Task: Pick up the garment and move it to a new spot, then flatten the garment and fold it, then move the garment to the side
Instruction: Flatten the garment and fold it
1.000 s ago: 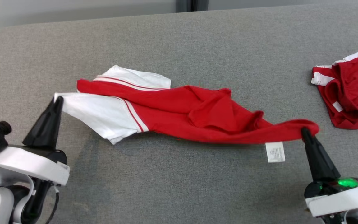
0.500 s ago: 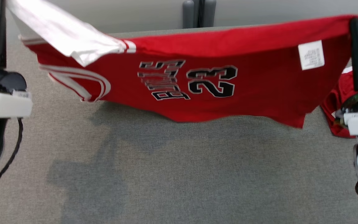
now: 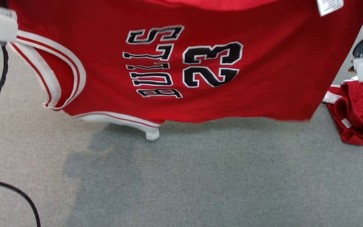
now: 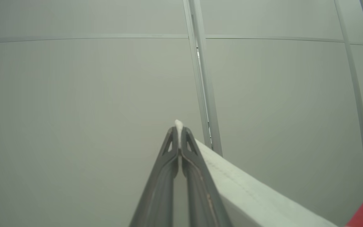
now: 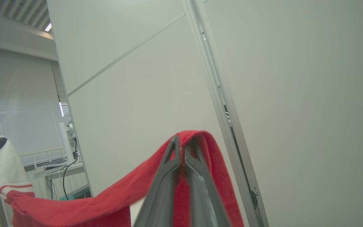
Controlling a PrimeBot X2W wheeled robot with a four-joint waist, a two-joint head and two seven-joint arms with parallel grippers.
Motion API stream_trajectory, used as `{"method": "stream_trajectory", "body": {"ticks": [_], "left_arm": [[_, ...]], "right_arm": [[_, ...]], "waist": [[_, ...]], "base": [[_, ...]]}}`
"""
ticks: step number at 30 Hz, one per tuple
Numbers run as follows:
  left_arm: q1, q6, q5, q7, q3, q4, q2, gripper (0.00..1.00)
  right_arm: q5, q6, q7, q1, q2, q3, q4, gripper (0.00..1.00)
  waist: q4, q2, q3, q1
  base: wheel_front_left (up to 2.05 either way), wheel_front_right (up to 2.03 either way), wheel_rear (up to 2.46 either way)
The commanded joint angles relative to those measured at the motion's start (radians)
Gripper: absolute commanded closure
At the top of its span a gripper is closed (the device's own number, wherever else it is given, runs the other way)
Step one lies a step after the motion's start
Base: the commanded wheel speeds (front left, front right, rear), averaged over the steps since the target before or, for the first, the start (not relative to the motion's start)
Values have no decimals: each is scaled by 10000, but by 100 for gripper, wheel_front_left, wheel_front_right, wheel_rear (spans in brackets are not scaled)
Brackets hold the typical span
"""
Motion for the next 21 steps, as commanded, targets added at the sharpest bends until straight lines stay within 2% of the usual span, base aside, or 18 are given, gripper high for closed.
{"method": "stream_trajectory", "body": {"ticks": [1, 6, 11, 16, 21], "left_arm": [[-370, -89, 32, -37, -44, 246, -36, 100], [-1873, -421, 246, -134, -434, 2032, -249, 100], [-3499, -729, 529, -573, -823, 4345, -528, 100], [-5014, -887, 607, -1370, -839, 6579, -840, 100], [-6494, -964, 864, -2492, -902, 8186, -1016, 100]], "right_arm": [[-152, 6, -107, -300, -65, 70, 248, 100], [-619, 6, -529, -1720, -168, 683, 1714, 100], [-868, 6, -1202, -3565, 8, 1463, 3748, 100], [-898, 4, -1872, -5346, 280, 1929, 5850, 100], [-1342, 4, -2153, -6960, 545, 1982, 7578, 100]], "waist": [[19, -1, 121, 0], [-1, -1, 525, 0], [-71, -1, 1023, 0], [-87, -1, 1501, 0], [-112, -1, 2068, 0]], "base": [[0, 0, 0], [0, 0, 0], [0, 0, 0], [0, 0, 0], [0, 0, 0]]}}
